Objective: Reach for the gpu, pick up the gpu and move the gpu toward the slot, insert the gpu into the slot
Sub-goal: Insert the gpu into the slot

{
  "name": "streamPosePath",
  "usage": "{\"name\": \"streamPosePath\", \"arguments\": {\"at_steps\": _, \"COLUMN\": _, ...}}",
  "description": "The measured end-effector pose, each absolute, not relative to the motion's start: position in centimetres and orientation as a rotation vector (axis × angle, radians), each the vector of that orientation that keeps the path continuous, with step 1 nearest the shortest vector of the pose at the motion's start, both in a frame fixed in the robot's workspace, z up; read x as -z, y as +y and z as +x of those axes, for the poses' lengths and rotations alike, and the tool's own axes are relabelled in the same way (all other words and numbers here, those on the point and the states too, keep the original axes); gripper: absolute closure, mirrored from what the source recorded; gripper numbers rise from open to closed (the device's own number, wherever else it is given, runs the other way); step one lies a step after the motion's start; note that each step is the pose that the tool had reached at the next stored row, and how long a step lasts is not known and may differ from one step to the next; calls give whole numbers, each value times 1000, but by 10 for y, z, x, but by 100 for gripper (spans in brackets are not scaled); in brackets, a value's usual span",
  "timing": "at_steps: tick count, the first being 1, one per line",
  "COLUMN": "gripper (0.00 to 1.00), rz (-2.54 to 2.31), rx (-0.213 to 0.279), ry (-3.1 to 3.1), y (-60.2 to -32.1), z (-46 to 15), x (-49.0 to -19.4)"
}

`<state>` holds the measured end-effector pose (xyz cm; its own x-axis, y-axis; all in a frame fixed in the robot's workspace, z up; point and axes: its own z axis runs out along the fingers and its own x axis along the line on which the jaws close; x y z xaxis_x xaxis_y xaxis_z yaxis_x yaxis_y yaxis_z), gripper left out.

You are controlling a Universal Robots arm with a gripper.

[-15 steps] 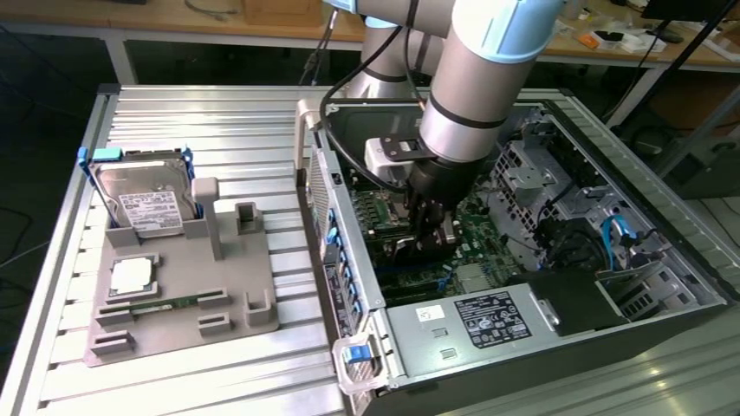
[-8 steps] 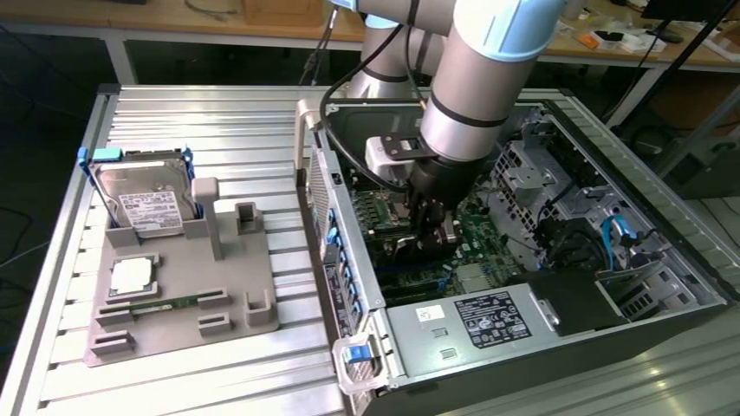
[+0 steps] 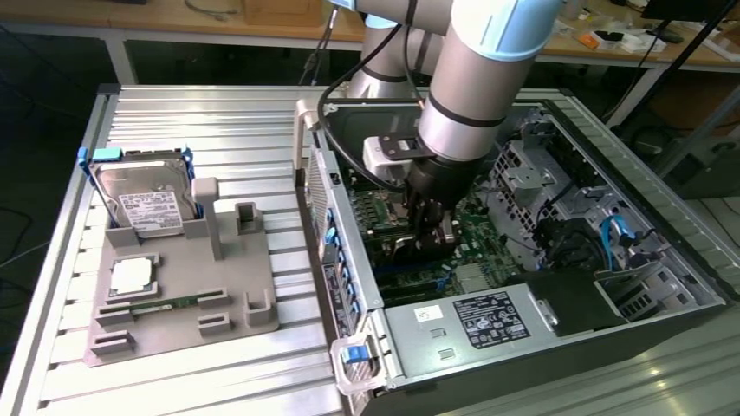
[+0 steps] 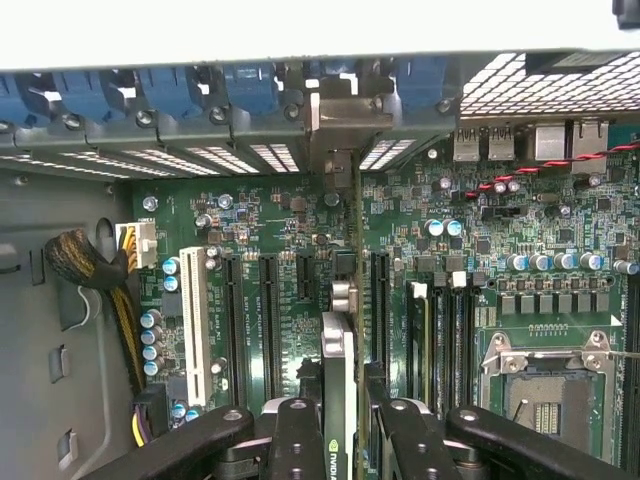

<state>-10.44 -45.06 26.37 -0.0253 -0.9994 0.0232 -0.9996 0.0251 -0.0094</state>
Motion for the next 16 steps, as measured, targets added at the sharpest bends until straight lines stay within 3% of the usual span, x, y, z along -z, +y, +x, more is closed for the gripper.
{"name": "streamPosePath", "arguments": {"at_steps": 16, "gripper": 73, "rz": 2186, "rx": -36, "ry": -2242, "y": -451, "z": -105, "x": -258}}
